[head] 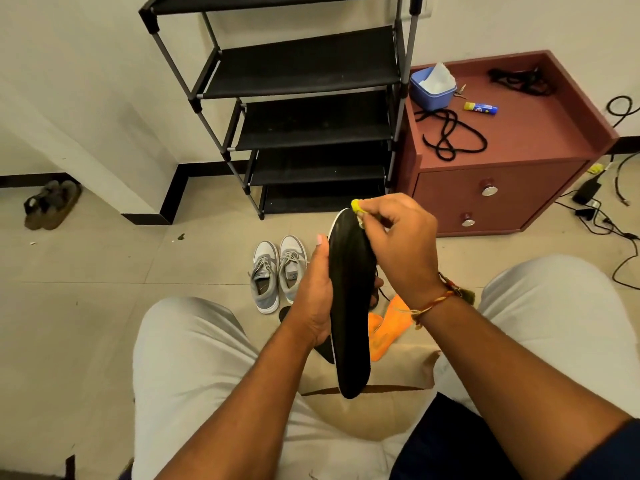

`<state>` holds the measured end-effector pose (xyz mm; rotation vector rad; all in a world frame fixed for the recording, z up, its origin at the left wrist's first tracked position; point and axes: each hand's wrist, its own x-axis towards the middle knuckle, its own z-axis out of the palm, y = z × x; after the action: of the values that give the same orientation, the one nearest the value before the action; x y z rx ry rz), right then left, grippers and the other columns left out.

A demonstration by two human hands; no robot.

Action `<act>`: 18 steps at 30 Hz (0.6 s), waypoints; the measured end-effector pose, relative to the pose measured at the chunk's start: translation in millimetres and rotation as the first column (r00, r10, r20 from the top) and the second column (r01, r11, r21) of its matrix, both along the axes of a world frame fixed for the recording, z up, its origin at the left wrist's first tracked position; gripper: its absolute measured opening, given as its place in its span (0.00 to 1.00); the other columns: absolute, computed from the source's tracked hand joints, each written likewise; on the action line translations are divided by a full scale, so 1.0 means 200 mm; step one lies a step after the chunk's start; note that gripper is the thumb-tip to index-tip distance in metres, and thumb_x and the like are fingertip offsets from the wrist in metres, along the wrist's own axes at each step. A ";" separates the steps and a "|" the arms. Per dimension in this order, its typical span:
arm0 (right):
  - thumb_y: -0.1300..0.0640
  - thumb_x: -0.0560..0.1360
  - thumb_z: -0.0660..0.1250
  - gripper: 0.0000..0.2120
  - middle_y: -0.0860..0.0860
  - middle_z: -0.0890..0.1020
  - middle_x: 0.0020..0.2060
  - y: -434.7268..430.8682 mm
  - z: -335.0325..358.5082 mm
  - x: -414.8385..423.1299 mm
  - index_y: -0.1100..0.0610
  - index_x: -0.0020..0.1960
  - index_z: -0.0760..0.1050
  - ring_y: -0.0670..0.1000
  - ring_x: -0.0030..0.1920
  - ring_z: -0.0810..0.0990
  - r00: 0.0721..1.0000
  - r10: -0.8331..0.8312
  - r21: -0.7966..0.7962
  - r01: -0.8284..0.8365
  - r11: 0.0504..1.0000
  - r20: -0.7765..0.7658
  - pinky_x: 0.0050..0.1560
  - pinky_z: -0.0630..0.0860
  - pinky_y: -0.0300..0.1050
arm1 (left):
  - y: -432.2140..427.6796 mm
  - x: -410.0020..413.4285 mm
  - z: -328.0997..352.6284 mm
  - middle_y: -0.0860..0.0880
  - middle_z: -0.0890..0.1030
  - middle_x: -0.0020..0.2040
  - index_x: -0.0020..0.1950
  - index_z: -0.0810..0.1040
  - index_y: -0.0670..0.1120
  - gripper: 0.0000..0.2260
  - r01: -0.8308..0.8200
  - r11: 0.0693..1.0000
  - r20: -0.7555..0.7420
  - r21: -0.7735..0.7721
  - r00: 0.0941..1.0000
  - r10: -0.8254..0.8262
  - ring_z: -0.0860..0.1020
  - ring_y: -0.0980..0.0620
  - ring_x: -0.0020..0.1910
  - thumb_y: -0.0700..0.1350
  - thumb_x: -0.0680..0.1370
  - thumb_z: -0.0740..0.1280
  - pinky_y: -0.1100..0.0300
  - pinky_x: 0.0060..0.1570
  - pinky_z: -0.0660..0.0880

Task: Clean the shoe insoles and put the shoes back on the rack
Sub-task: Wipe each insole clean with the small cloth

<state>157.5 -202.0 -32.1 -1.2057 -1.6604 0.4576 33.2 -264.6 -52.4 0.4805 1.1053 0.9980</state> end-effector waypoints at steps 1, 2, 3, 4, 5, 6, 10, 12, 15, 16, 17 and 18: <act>0.62 0.76 0.71 0.06 0.51 0.84 0.45 -0.03 0.00 -0.02 0.60 0.51 0.85 0.46 0.48 0.81 1.000 0.028 0.004 -0.028 1.000 0.001 0.50 0.79 0.41 | 0.00 0.00 -0.01 0.36 0.80 0.55 0.65 0.81 0.44 0.37 -0.006 1.000 -0.010 0.007 1.000 0.006 0.77 0.39 0.53 0.71 0.81 0.47 0.44 0.55 0.73; 0.63 0.75 0.72 0.06 0.51 0.84 0.46 -0.06 0.00 -0.05 0.60 0.51 0.85 0.46 0.48 0.81 0.997 0.074 0.012 -0.074 0.997 0.007 0.51 0.79 0.42 | 0.00 0.00 -0.01 0.37 0.81 0.57 0.65 0.81 0.45 0.36 -0.027 0.999 -0.010 0.021 1.000 0.027 0.79 0.39 0.55 0.69 0.81 0.47 0.44 0.56 0.74; 0.63 0.75 0.72 0.06 0.51 0.84 0.46 -0.09 0.00 -0.07 0.59 0.51 0.85 0.47 0.48 0.82 0.992 0.121 0.024 -0.122 0.992 0.017 0.52 0.79 0.41 | 0.00 0.00 -0.01 0.38 0.83 0.58 0.65 0.80 0.46 0.33 -0.059 0.998 0.001 0.033 0.998 0.059 0.81 0.40 0.57 0.67 0.83 0.47 0.46 0.56 0.78; 0.63 0.75 0.72 0.06 0.51 0.85 0.46 -0.12 0.01 -0.09 0.59 0.51 0.85 0.47 0.49 0.82 0.987 0.159 0.035 -0.160 0.986 0.032 0.52 0.79 0.41 | 0.00 0.01 -0.01 0.39 0.83 0.59 0.65 0.80 0.47 0.31 -0.088 0.995 0.019 0.041 0.996 0.087 0.82 0.43 0.57 0.65 0.83 0.46 0.49 0.53 0.80; 0.64 0.75 0.72 0.06 0.51 0.85 0.46 -0.12 0.01 -0.09 0.59 0.51 0.85 0.47 0.49 0.82 0.983 0.177 0.040 -0.179 0.983 0.043 0.53 0.79 0.41 | 0.00 0.01 0.00 0.39 0.83 0.59 0.65 0.80 0.48 0.30 -0.098 0.994 0.027 0.042 0.995 0.097 0.83 0.44 0.57 0.65 0.84 0.46 0.50 0.52 0.81; 0.64 0.75 0.72 0.06 0.51 0.84 0.47 -0.10 0.01 -0.08 0.59 0.51 0.85 0.47 0.49 0.82 0.984 0.170 0.041 -0.172 0.984 0.047 0.53 0.79 0.41 | 0.00 0.01 0.00 0.37 0.83 0.60 0.63 0.81 0.49 0.31 -0.086 0.996 0.029 0.036 0.996 0.085 0.82 0.43 0.57 0.66 0.83 0.46 0.48 0.53 0.80; 0.62 0.76 0.71 0.06 0.51 0.84 0.45 0.02 -0.01 0.00 0.60 0.51 0.85 0.46 0.48 0.81 1.000 0.025 0.005 -0.025 1.000 -0.003 0.50 0.80 0.44 | -0.01 0.01 0.01 0.36 0.80 0.54 0.54 0.87 0.48 0.37 -0.006 1.000 0.012 -0.004 1.000 0.006 0.78 0.42 0.51 0.69 0.81 0.45 0.47 0.53 0.74; 0.62 0.76 0.71 0.05 0.51 0.84 0.45 0.01 -0.01 -0.01 0.59 0.51 0.85 0.46 0.47 0.81 1.000 0.012 0.000 -0.012 1.000 -0.001 0.49 0.80 0.44 | 0.00 0.01 0.01 0.36 0.80 0.54 0.56 0.86 0.48 0.36 -0.010 1.000 0.015 -0.010 1.000 0.010 0.78 0.41 0.52 0.69 0.81 0.46 0.46 0.54 0.74; 0.63 0.75 0.71 0.05 0.51 0.84 0.45 -0.11 0.01 -0.09 0.59 0.50 0.85 0.47 0.48 0.82 0.992 0.116 0.025 -0.117 0.993 0.049 0.52 0.79 0.42 | 0.00 0.02 0.00 0.39 0.83 0.60 0.65 0.81 0.48 0.31 -0.101 0.995 0.022 0.025 0.995 0.100 0.82 0.44 0.58 0.66 0.83 0.47 0.50 0.57 0.79; 0.64 0.75 0.71 0.06 0.51 0.84 0.46 -0.14 0.01 -0.12 0.59 0.50 0.85 0.47 0.48 0.82 0.985 0.157 0.021 -0.159 0.987 0.067 0.53 0.78 0.41 | 0.01 0.02 -0.01 0.41 0.83 0.61 0.66 0.79 0.47 0.29 -0.142 0.989 0.028 0.037 0.990 0.141 0.83 0.46 0.59 0.63 0.84 0.48 0.52 0.57 0.80; 0.64 0.75 0.71 0.06 0.51 0.84 0.46 -0.16 0.01 -0.13 0.58 0.50 0.85 0.47 0.48 0.82 0.980 0.183 0.019 -0.186 0.982 0.082 0.54 0.78 0.40 | 0.01 0.02 0.00 0.41 0.83 0.61 0.67 0.78 0.47 0.28 -0.168 0.985 0.035 0.042 0.985 0.166 0.82 0.46 0.61 0.62 0.85 0.48 0.52 0.57 0.80; 0.64 0.75 0.71 0.06 0.51 0.84 0.46 -0.15 0.01 -0.13 0.58 0.50 0.85 0.48 0.48 0.82 0.978 0.186 0.022 -0.189 0.982 0.092 0.54 0.78 0.40 | 0.01 0.02 0.00 0.41 0.83 0.62 0.68 0.78 0.47 0.28 -0.169 0.985 0.036 0.040 0.985 0.167 0.82 0.45 0.61 0.63 0.84 0.48 0.51 0.56 0.80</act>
<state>132.1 -231.8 -29.6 -1.0652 -1.8614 0.4987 36.5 -262.9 -52.3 0.4091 1.1099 1.1755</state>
